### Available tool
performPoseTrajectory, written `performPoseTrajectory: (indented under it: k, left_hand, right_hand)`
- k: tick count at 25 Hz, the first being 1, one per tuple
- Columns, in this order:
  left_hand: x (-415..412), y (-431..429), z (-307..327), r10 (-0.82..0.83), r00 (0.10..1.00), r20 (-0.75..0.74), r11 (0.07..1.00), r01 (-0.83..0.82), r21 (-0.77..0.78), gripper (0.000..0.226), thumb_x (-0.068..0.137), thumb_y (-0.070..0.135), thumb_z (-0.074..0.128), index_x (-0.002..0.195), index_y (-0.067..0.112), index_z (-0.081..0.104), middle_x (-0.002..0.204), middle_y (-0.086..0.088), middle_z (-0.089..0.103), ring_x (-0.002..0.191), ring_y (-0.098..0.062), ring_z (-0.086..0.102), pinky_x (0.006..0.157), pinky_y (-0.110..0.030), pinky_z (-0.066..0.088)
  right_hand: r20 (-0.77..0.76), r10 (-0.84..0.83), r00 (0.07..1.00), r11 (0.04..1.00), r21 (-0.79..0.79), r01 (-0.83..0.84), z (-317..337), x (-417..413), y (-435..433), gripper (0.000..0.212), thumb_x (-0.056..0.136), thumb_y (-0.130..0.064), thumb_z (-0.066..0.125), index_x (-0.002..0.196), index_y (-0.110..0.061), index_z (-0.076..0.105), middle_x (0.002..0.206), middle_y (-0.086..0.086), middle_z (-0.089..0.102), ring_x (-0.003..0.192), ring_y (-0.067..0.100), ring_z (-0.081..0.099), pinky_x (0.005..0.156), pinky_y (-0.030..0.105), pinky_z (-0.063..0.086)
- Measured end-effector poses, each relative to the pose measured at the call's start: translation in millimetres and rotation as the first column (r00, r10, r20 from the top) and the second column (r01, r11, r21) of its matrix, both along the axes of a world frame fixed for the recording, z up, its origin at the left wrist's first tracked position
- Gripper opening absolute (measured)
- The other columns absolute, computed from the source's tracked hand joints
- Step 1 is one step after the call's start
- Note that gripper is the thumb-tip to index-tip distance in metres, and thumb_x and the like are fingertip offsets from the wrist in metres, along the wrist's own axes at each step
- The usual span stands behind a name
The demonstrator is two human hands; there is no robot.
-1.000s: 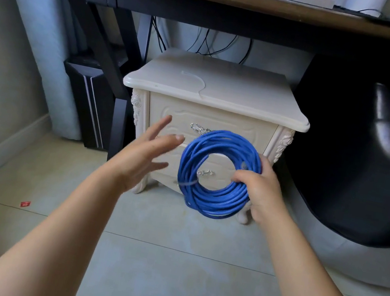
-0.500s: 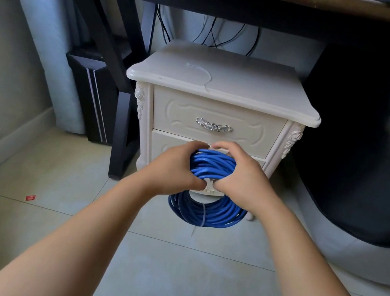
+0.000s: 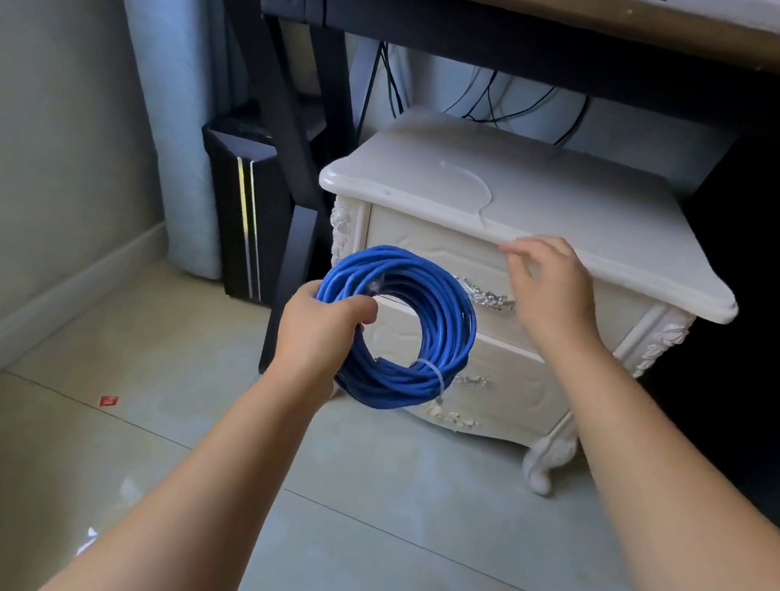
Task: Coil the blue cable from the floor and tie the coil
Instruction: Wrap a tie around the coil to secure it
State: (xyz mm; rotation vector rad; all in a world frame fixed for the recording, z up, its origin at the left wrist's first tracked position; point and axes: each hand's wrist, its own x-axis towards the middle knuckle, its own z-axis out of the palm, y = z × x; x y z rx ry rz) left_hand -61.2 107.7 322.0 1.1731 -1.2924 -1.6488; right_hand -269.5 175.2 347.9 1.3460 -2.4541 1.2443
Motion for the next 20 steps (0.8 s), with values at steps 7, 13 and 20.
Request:
performPoseTrajectory:
  k: [7,13,20]
  left_hand:
    - [-4.5,-4.2,1.5,0.008,0.999,0.046,0.999,-0.006,-0.046,0.026,0.072,0.007,0.067,0.095,0.017,0.060,0.073,-0.002,0.054,0.062,-0.017,0.047,0.056,-0.030,0.041]
    - [-6.3,-4.7,2.0,0.002,0.999,0.046,0.998,0.000,-0.057,0.028,0.073,0.006,0.067,0.096,0.019,0.060,0.073,-0.001,0.055,0.060,-0.015,0.048,0.054,-0.028,0.041]
    - [-7.8,-5.1,-0.7,-0.008,0.999,0.034,0.999,0.010,-0.041,0.028,0.072,0.006,0.067,0.098,0.015,0.060,0.075,-0.004,0.054,0.065,-0.018,0.049,0.058,-0.032,0.043]
  right_hand:
    - [-0.100,0.104,0.990,0.927,0.370,-0.060,25.0,-30.1,-62.8,0.076,0.088,0.012,0.031,0.153,-0.027,0.030,0.164,-0.001,0.015,0.149,0.021,0.016,0.118,0.031,0.018]
    - [-0.201,0.208,0.957,0.841,0.537,-0.070,24.2,-39.2,-81.7,0.065,0.094,0.003,0.039,0.151,-0.027,0.035,0.162,-0.006,0.023,0.147,0.022,0.024,0.118,0.037,0.022]
    - [-0.150,0.080,0.985,0.989,0.139,-0.059,10.7,-32.0,-69.4,0.026,0.094,-0.020,0.062,0.118,-0.013,0.071,0.123,0.010,0.069,0.119,0.027,0.059,0.102,0.029,0.041]
